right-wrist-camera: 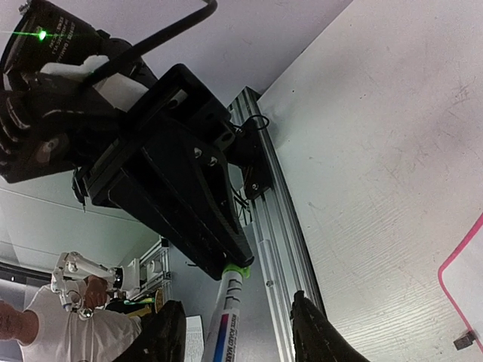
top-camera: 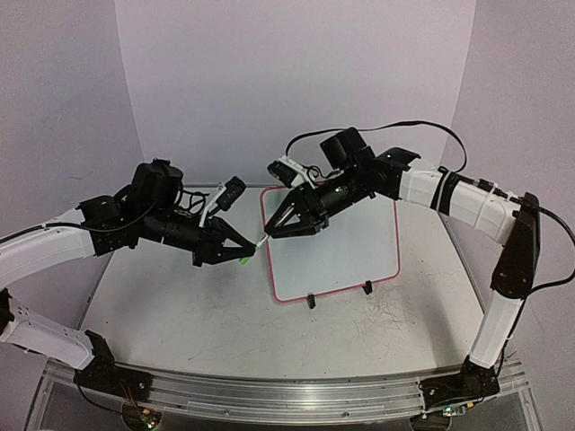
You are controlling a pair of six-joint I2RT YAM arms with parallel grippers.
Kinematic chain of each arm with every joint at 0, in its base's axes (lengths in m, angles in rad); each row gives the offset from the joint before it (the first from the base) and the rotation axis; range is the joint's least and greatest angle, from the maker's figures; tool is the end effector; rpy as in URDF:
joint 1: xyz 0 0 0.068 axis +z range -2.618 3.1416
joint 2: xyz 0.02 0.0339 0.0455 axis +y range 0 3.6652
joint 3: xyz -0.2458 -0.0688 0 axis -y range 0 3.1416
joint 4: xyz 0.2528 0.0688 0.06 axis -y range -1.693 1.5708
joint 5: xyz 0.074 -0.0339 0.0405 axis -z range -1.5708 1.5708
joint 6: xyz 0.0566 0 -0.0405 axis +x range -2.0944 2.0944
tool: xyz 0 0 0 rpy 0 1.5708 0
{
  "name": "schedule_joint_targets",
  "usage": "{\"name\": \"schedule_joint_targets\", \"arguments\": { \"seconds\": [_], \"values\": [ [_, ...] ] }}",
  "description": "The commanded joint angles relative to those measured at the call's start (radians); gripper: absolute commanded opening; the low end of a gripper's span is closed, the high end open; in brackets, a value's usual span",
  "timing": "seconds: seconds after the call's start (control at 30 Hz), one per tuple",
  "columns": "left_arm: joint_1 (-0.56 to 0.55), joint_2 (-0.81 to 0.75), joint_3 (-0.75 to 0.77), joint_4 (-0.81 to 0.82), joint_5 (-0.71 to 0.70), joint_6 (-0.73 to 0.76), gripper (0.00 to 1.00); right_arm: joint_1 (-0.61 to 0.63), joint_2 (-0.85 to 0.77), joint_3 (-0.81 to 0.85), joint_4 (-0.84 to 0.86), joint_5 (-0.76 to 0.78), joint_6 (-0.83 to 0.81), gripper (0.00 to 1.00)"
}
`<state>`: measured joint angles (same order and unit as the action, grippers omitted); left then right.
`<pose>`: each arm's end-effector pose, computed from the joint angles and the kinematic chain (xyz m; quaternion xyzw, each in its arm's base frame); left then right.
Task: Write a sentence on the whiteboard
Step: Pass from the left arm to the right
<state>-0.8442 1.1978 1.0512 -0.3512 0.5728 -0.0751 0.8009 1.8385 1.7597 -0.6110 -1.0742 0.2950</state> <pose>0.1738 -0.2417 0.3068 0.4432 0.7101 -0.4351 0.3317 0.2564 0.3359 0.3262 -0.4057 0.6978 0.5859 0.0716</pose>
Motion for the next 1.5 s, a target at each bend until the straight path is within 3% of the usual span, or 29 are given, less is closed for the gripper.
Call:
{"name": "schedule_joint_targets", "arguments": {
  "seconds": [0.0, 0.43, 0.5, 0.6, 0.77, 1.0, 1.13, 1.3, 1.33, 1.47],
  "values": [
    [-0.017, 0.001, 0.014, -0.006, 0.011, 0.023, 0.00, 0.010, 0.010, -0.009, 0.008, -0.063, -0.041, 0.44],
    [-0.029, 0.028, 0.027, -0.019, 0.006, 0.029, 0.00, 0.026, 0.029, -0.032, -0.006, -0.109, -0.085, 0.21],
    [-0.029, 0.031, 0.028, -0.021, 0.007, 0.028, 0.00, 0.027, 0.029, -0.038, -0.011, -0.113, -0.095, 0.22],
    [-0.029, 0.032, 0.032, -0.024, 0.010, 0.029, 0.00, 0.027, 0.029, -0.047, -0.031, -0.117, -0.123, 0.32],
    [-0.030, 0.038, 0.039, -0.035, 0.016, 0.030, 0.00, 0.027, 0.036, -0.045, -0.073, -0.106, -0.168, 0.30],
    [-0.030, 0.045, 0.043, -0.041, 0.016, 0.032, 0.00, 0.030, 0.037, -0.049, -0.081, -0.120, -0.185, 0.18],
    [-0.032, 0.046, 0.045, -0.043, 0.019, 0.032, 0.00, 0.029, 0.035, -0.049, -0.079, -0.124, -0.187, 0.01],
    [-0.033, 0.039, 0.041, -0.046, 0.015, 0.030, 0.00, 0.030, 0.029, -0.048, -0.078, -0.093, -0.194, 0.00],
    [-0.033, 0.037, 0.038, -0.046, 0.014, 0.030, 0.02, 0.030, 0.026, -0.050, -0.077, -0.079, -0.195, 0.00],
    [-0.033, 0.025, 0.023, -0.047, 0.014, 0.023, 0.35, 0.027, 0.009, -0.055, -0.074, -0.050, -0.195, 0.00]
  ]
}}
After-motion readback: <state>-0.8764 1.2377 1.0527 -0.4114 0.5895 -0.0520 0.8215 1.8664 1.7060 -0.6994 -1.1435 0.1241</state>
